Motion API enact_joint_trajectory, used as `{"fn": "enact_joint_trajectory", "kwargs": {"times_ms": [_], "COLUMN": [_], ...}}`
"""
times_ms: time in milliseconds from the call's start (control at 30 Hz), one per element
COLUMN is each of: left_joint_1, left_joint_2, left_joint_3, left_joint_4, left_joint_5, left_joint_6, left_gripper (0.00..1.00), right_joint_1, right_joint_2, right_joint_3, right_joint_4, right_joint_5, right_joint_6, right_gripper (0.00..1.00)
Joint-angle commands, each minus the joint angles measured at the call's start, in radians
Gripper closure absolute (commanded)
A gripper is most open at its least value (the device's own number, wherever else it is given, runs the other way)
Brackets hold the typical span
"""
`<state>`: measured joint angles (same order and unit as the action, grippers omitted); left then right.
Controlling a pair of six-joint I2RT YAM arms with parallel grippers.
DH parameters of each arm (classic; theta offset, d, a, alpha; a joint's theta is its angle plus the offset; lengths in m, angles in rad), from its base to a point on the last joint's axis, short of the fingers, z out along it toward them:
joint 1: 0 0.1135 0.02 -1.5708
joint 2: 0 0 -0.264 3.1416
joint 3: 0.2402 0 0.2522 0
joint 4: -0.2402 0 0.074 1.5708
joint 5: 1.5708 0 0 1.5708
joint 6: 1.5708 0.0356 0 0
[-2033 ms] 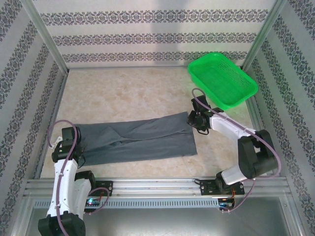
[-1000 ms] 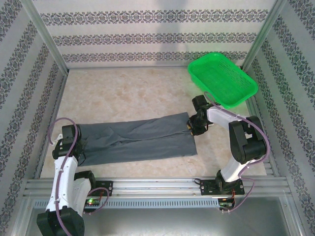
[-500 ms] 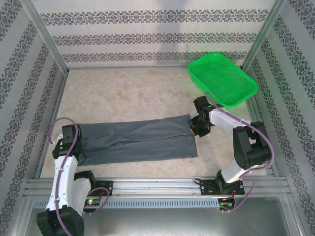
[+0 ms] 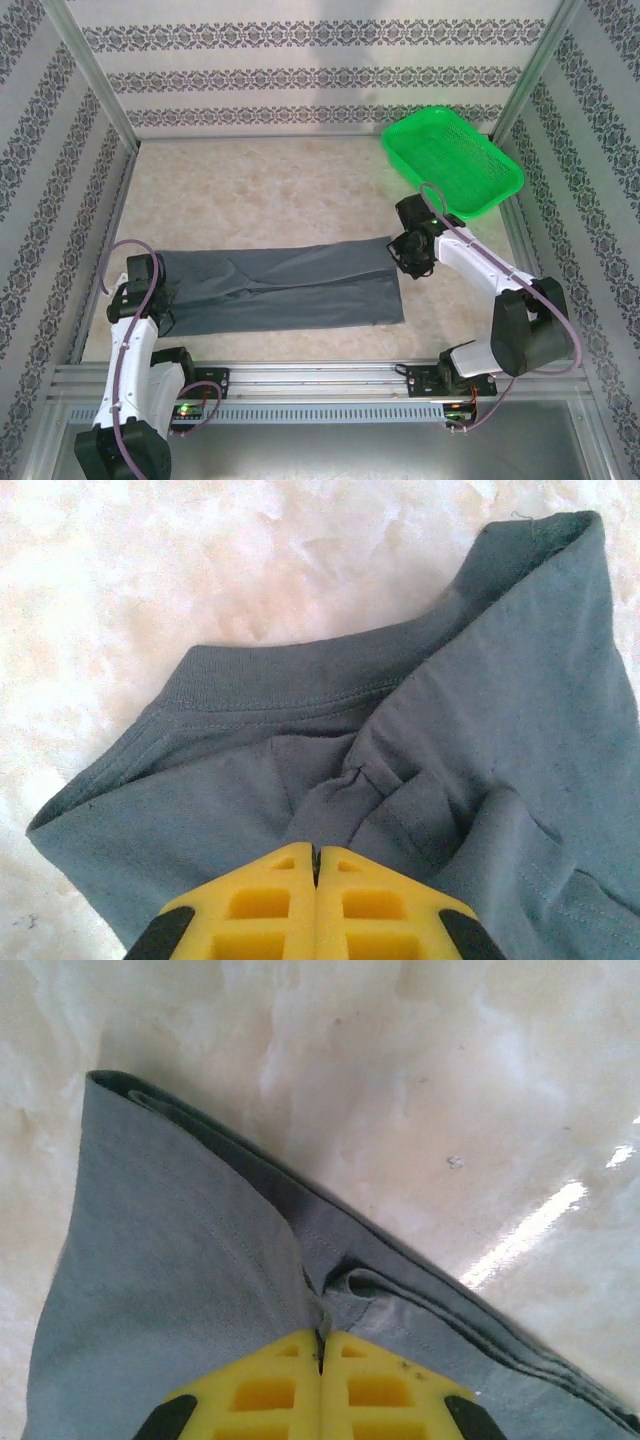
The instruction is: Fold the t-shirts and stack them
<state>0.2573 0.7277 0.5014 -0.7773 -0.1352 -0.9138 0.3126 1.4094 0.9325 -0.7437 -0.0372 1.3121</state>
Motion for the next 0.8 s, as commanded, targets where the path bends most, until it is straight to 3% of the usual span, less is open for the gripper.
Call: {"fn": "enact_joint_trajectory", "kwargs": {"times_ms": [0, 133, 200, 433, 633, 767], "left_joint_1": [0.005, 0.005, 0.005, 0.005, 0.005, 0.005], "left_joint_2": [-0.007, -0.014, -0.016, -0.02, -0.011, -0.009], "left_joint_3": [-0.015, -0.02, -0.02, -0.014, -0.015, -0.036], "left_joint_4": [-0.002, -0.008, -0.01, -0.005, 0.018, 0.029], "left_joint_5": [-0.004, -0.005, -0.001, 0.015, 0.029, 0.046], "left_joint_6": [-0.014, -0.014, -0.011, -0.003, 0.003, -0.008], "left_gripper": [1.0, 1.0, 1.0, 1.0, 1.0, 1.0], "right_joint_1": [0.01, -0.012, -0.024, 0.026, 0.121, 0.139], "right_joint_2": [-0.028, -0.012, -0.005, -0.009, 0.138, 0.253], "right_joint_3": [-0.057, -0.134, -0.138, -0.037, 0.046, 0.094], "right_joint_4": [-0.048, -0.009, 0.001, 0.028, 0.148, 0.11], "right_joint_5": [0.048, 0.008, -0.011, 0.056, 0.027, 0.011], "right_joint_6": [-0.004, 0.008, -0.002, -0.095, -0.167, -0.171], "right_gripper": [1.0, 0.71, 0.65, 0.66, 0.72, 0.74]}}
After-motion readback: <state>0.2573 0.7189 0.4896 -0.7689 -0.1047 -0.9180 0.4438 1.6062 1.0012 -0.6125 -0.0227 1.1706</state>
